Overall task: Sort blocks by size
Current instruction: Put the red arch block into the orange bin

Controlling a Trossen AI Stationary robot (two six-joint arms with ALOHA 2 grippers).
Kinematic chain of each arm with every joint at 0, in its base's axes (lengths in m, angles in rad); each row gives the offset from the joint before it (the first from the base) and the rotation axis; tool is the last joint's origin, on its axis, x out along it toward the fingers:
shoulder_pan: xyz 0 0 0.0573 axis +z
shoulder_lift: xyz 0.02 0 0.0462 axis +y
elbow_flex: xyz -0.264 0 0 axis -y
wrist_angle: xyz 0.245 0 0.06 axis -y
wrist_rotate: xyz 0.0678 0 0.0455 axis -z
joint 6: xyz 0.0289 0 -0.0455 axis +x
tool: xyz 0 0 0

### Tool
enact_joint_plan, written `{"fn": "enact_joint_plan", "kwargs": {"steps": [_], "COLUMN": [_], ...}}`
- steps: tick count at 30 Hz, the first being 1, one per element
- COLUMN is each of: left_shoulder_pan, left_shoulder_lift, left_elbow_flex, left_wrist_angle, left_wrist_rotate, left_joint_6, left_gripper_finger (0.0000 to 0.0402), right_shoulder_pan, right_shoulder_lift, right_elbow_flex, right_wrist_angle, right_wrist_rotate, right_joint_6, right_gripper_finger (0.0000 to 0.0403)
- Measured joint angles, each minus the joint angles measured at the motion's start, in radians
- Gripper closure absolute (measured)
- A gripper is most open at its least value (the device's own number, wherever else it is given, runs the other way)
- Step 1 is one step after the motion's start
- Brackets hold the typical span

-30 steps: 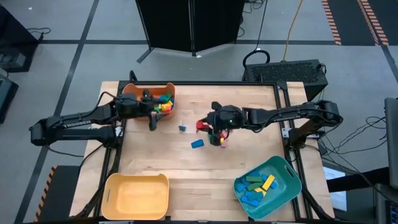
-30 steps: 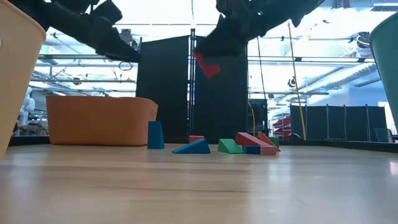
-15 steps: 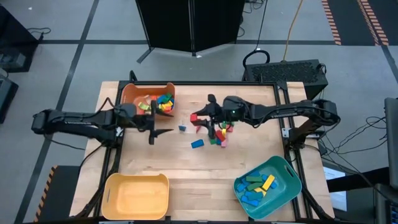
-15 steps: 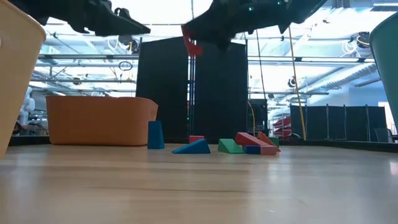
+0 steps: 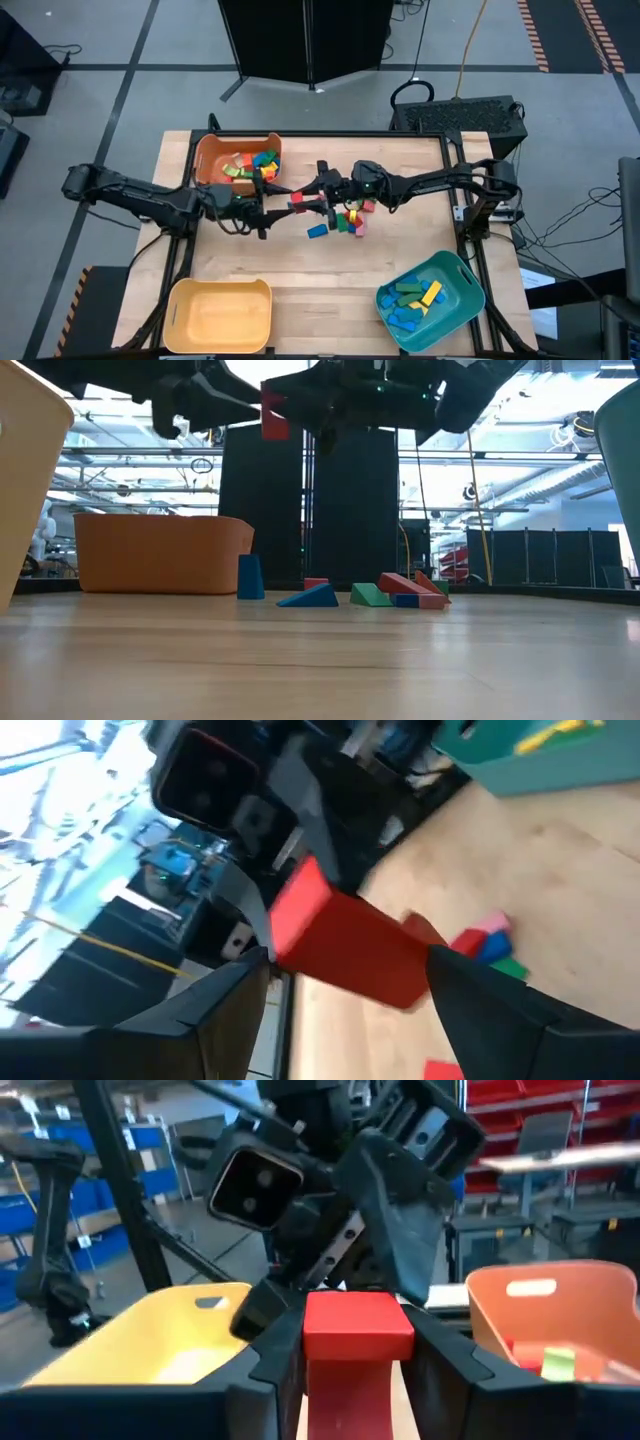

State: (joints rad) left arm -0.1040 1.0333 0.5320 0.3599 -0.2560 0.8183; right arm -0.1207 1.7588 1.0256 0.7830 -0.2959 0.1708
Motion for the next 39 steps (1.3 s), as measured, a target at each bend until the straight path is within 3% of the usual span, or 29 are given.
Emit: {"fn": "enact_joint_plan", "kwargs": {"steps": [3, 10, 18, 22, 30, 39], "left_shoulder_pan": [-0.004, 0.011, 0.051, 0.064, 0.066, 0.078], "left_shoulder_lift": [0.014, 0.009, 0.008, 0.009, 0.009, 0.014], "left_elbow_flex": [0.000, 0.000, 0.000, 0.000, 0.000, 0.000], "left_wrist_angle": [0.036, 0.077, 0.018, 0.017, 0.027, 0.053], "left_wrist_rotate": [-0.009, -0.008, 0.033, 0.093, 0.117, 0.132], "left_joint_6": [-0.072, -0.416, -0.573, -0.608, -0.622, -0.673], "left_gripper_finger": [0.0130, 0.0130, 0.0130, 0.0129, 0.0131, 0.0178], "right_shoulder_pan": [0.000, 0.020, 0.055, 0.065, 0.066, 0.064], "right_shoulder_lift": [0.002, 0.002, 0.002, 0.002, 0.002, 0.002], "right_elbow_flex": [0.000, 0.000, 0.000, 0.000, 0.001, 0.001], "right_wrist_angle": [-0.005, -0.003, 0.014, 0.037, 0.063, 0.067], "right_wrist_rotate": [0.002, 0.014, 0.099, 0.092, 0.085, 0.116], "right_joint_6": [-0.100, -0.259, -0.399, -0.427, -0.427, -0.425], "right_gripper_finger": [0.0280, 0.0280, 0.0280, 0.0280, 0.0280, 0.0280]}}
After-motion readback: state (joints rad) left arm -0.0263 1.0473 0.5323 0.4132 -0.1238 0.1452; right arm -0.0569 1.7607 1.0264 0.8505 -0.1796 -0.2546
